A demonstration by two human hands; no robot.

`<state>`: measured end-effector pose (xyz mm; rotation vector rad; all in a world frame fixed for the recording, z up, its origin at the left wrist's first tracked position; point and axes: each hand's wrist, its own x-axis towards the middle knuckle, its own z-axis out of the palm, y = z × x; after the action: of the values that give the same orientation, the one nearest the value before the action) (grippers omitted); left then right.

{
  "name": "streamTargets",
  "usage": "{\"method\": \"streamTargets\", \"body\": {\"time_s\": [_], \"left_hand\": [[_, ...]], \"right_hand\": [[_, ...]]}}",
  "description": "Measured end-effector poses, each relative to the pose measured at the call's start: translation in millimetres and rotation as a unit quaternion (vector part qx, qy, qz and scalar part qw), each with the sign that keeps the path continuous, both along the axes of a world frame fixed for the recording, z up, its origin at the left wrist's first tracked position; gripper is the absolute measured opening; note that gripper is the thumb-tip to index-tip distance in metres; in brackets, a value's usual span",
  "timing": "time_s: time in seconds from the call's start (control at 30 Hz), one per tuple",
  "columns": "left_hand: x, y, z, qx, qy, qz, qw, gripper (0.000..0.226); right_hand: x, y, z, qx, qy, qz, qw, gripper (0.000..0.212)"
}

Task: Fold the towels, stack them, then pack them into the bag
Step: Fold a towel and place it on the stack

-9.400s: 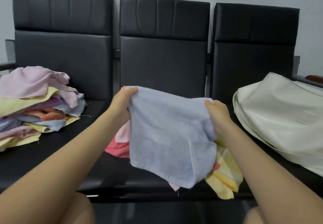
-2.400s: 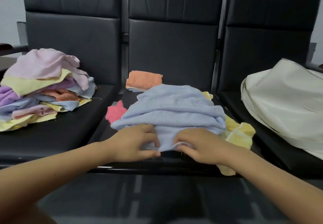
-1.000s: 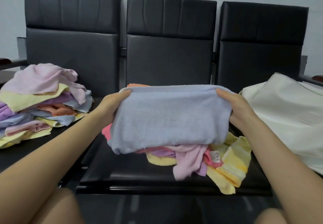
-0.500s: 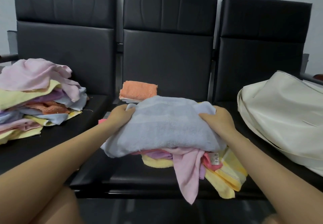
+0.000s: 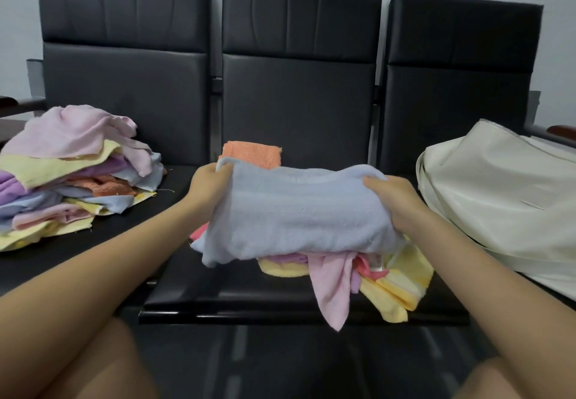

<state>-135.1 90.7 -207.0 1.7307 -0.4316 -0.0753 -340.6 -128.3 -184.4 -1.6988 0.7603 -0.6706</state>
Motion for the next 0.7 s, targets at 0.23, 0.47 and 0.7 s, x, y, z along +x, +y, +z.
{"method": "streamTargets", "body": {"time_s": [0.23, 0.47, 0.7], "left_hand": [[-20, 22, -21, 0.289, -0.052, -0.033, 0.956, 0.040], [-37, 42, -24, 0.409, -0.163, -0.067, 0.895, 0.042], [-11, 34, -10, 0.164, -0.167, -0.004, 0.972, 0.029]], "right_hand": [[-28, 26, -14, -0.089, 0.265, 0.077, 0.957, 0.018], [-44, 4, -21, -0.250, 0.315, 0.131, 0.906, 0.034], [-33, -19, -10, -0.055, 0.020, 0.114, 0.992, 0.015]]}}
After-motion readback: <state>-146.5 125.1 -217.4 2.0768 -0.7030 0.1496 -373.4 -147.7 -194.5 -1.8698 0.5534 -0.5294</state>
